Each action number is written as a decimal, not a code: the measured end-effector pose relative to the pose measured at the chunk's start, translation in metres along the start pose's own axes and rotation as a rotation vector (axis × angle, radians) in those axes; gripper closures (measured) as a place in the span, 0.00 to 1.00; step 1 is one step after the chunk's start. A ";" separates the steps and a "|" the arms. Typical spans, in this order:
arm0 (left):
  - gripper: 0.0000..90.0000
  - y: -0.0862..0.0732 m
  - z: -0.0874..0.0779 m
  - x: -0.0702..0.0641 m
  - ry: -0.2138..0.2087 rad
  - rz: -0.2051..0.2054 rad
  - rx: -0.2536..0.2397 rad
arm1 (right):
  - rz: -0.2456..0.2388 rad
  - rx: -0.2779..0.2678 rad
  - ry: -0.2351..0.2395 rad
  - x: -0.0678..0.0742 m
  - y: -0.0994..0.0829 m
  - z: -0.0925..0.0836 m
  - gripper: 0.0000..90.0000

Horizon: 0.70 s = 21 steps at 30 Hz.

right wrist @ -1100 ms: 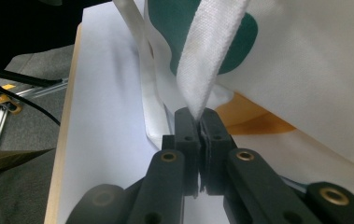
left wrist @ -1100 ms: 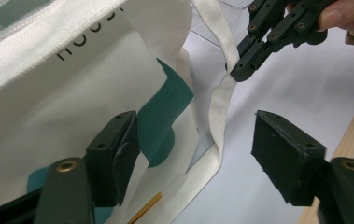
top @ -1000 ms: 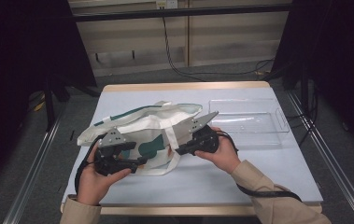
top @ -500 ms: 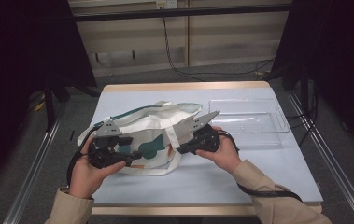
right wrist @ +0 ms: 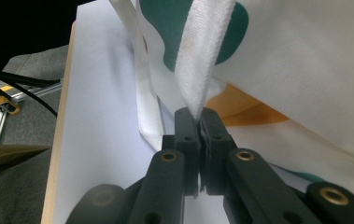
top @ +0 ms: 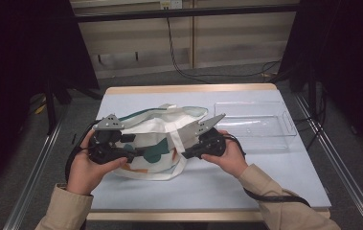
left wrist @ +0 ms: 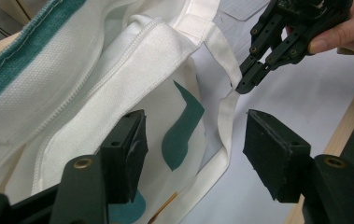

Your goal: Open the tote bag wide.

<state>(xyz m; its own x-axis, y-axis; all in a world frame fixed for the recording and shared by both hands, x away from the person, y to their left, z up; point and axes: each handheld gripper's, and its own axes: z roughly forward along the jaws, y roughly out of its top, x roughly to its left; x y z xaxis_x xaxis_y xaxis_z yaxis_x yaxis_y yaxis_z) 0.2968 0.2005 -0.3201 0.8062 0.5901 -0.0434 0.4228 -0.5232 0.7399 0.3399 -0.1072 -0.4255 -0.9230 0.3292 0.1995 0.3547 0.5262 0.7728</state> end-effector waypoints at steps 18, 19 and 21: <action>0.48 0.015 -0.007 -0.007 -0.036 0.028 0.013 | -0.001 -0.025 -0.006 -0.001 0.006 -0.004 0.97; 0.49 0.018 -0.007 -0.006 -0.030 0.027 0.006 | -0.008 -0.023 -0.007 0.000 0.006 -0.004 0.97; 0.49 0.022 -0.009 -0.005 -0.026 0.034 0.011 | -0.008 -0.024 -0.003 0.000 0.007 -0.003 0.97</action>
<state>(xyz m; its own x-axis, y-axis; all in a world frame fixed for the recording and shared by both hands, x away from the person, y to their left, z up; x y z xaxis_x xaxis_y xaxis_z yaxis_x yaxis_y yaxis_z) 0.2983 0.1920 -0.2978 0.8306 0.5558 -0.0358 0.3992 -0.5493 0.7341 0.3413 -0.1063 -0.4182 -0.9252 0.3274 0.1919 0.3440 0.5100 0.7884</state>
